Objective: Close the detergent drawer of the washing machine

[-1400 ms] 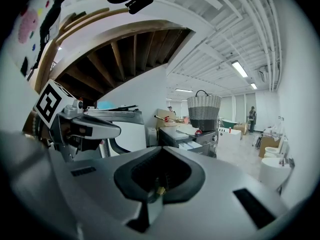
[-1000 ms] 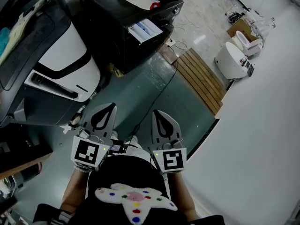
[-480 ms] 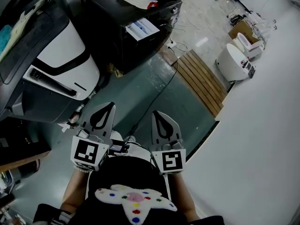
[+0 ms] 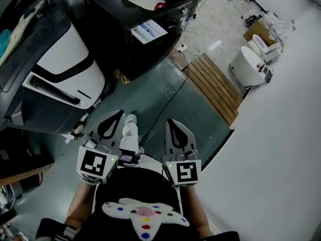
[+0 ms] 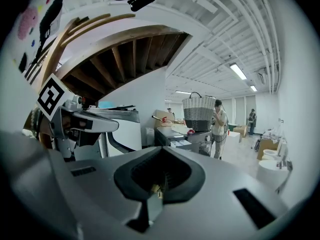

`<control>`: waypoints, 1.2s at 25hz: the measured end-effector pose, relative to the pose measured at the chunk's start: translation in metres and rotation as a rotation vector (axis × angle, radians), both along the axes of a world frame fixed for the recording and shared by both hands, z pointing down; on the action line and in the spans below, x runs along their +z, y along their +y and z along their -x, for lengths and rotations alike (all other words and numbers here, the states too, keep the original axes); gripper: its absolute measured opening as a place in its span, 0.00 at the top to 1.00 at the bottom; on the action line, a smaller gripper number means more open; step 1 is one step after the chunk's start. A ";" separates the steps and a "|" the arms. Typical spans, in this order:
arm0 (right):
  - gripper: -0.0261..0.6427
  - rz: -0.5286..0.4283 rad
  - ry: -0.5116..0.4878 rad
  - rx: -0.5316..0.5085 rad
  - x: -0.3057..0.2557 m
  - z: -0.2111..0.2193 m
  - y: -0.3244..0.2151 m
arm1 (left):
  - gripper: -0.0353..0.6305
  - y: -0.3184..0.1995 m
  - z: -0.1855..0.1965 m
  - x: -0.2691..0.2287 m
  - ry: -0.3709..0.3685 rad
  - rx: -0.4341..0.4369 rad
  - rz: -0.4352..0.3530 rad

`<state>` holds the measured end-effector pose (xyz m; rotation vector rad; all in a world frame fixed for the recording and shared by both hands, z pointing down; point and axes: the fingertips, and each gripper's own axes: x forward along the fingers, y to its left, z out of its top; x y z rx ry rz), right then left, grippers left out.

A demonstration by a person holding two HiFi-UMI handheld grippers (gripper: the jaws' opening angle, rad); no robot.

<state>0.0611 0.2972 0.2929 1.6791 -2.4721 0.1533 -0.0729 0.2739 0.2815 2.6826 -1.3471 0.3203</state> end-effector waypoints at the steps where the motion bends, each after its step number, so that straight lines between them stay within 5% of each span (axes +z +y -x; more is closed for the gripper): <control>1: 0.96 0.001 -0.002 0.006 0.001 -0.001 -0.002 | 0.93 -0.002 -0.001 0.002 -0.002 0.006 0.005; 11: 0.95 0.020 0.007 0.036 0.008 -0.011 -0.051 | 0.93 -0.059 -0.016 0.010 0.009 0.052 0.005; 30: 0.95 0.042 0.014 0.052 -0.001 -0.007 -0.243 | 0.93 -0.255 -0.026 0.000 0.037 0.113 -0.004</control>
